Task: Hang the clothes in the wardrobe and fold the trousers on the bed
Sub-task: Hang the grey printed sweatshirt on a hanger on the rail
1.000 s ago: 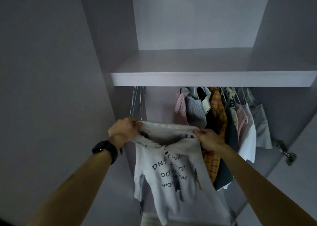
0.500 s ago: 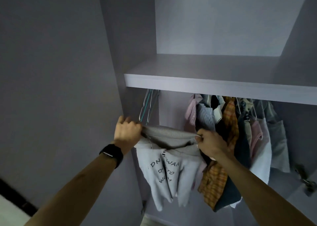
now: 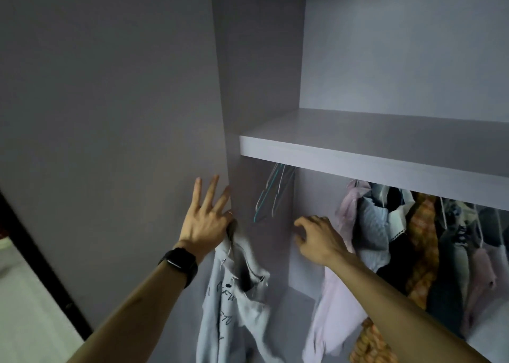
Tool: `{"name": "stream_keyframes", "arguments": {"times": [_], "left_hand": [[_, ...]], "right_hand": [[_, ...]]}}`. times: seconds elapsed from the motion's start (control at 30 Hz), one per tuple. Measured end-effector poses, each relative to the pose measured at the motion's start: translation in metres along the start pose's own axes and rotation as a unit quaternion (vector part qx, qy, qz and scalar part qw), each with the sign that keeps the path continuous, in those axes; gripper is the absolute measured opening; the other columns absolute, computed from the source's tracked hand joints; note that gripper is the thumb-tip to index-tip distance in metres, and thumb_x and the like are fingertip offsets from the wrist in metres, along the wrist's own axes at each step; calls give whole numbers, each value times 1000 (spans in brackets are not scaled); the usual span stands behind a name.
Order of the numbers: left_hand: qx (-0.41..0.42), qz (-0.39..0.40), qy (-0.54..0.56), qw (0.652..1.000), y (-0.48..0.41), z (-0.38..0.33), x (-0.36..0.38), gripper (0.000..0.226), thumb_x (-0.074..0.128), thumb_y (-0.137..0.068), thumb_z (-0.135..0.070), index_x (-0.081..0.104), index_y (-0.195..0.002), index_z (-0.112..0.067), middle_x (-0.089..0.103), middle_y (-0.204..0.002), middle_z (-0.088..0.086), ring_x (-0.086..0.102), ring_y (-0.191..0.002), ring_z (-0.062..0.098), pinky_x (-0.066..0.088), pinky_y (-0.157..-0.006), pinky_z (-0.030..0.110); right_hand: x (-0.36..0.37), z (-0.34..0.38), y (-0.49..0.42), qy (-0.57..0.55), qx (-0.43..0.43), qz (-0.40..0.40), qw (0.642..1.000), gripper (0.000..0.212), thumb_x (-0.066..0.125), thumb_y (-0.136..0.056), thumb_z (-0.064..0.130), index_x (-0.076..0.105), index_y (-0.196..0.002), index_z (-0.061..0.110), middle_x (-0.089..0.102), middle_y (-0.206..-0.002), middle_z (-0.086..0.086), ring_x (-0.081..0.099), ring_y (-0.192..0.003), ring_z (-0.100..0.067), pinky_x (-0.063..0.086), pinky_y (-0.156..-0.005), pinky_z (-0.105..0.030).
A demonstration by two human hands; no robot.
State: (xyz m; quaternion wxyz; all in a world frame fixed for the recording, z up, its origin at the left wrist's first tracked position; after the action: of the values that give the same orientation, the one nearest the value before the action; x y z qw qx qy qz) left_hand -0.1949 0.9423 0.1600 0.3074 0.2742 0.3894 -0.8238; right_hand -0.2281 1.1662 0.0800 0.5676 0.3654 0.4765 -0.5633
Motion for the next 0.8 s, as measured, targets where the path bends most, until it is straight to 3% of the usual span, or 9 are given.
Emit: {"name": "stream_keyframes", "arguments": {"times": [0.13, 0.23, 0.33, 0.43, 0.53, 0.6, 0.7, 0.8], "left_hand": [[-18, -22, -22, 999, 6, 31, 25, 14, 67, -78, -21, 80, -79, -20, 58, -141, 16, 38, -137, 55, 18, -113, 74], [0, -74, -40, 996, 4, 44, 33, 11, 79, -78, -21, 81, -89, -21, 53, -147, 14, 33, -141, 53, 9, -115, 72], [2, -125, -64, 990, -3, 51, 36, 31, 53, -88, -23, 80, -101, -23, 53, -147, 9, 35, -142, 50, 15, -117, 70], [14, -131, -100, 986, 1, 49, 38, 23, 62, -87, -28, 80, -100, -27, 58, -143, 4, 38, -141, 47, 23, -114, 70], [16, -127, -121, 984, 8, 43, 46, 27, 54, -93, -33, 79, -103, -32, 55, -146, 2, 31, -144, 48, 12, -116, 69], [14, -113, -125, 986, 10, 42, 54, 40, 38, -99, -34, 76, -111, -35, 47, -153, 3, 18, -148, 50, -3, -115, 69], [9, -88, -155, 984, 10, 44, 71, 46, 27, -104, -36, 68, -125, -38, 36, -160, 2, 2, -150, 51, -19, -110, 68], [6, -73, -162, 984, 10, 43, 79, 42, 31, -104, -39, 67, -126, -40, 34, -162, 2, -2, -150, 52, -23, -107, 68]], "right_hand": [[12, 22, -41, -17, -3, -8, 1000, 43, 55, -96, 40, 51, -137, 26, 55, -138, -1, 45, -129, -28, 50, -98, -38], [18, 28, -75, -29, 18, -7, 999, 50, 55, -96, 45, 47, -140, 23, 54, -140, -4, 48, -129, -31, 51, -97, -41], [29, 19, -113, -83, 79, -24, 993, 62, 54, -95, 54, 44, -141, 14, 55, -140, -12, 53, -126, -36, 51, -96, -42], [56, 10, -141, -144, 149, -41, 977, 80, 51, -95, 62, 33, -149, 5, 52, -143, -18, 54, -126, -39, 49, -92, -39], [87, 6, -160, -211, 195, -67, 956, 85, 52, -96, 62, 26, -153, 3, 49, -146, -20, 54, -126, -40, 47, -89, -37], [103, 6, -171, -265, 209, -93, 937, 75, 58, -97, 50, 34, -147, 0, 51, -144, -21, 55, -126, -40, 48, -93, -36], [114, 3, -184, -333, 219, -156, 904, 41, 63, -89, 21, 58, -126, 2, 64, -127, -21, 63, -113, -36, 43, -80, -28], [113, 3, -187, -365, 217, -172, 889, 32, 62, -84, 21, 71, -111, 5, 72, -111, -19, 68, -100, -34, 43, -73, -26]]}}
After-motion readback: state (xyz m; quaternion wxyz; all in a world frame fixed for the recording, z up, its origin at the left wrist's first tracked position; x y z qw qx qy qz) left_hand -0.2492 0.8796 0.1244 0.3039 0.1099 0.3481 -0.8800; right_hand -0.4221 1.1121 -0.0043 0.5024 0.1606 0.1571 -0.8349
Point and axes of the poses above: each hand's wrist, its own y-axis away from the middle knuckle, its own x-axis out of the palm, z = x × y, the point moved 9 cm from there along -y, towards the middle knuckle
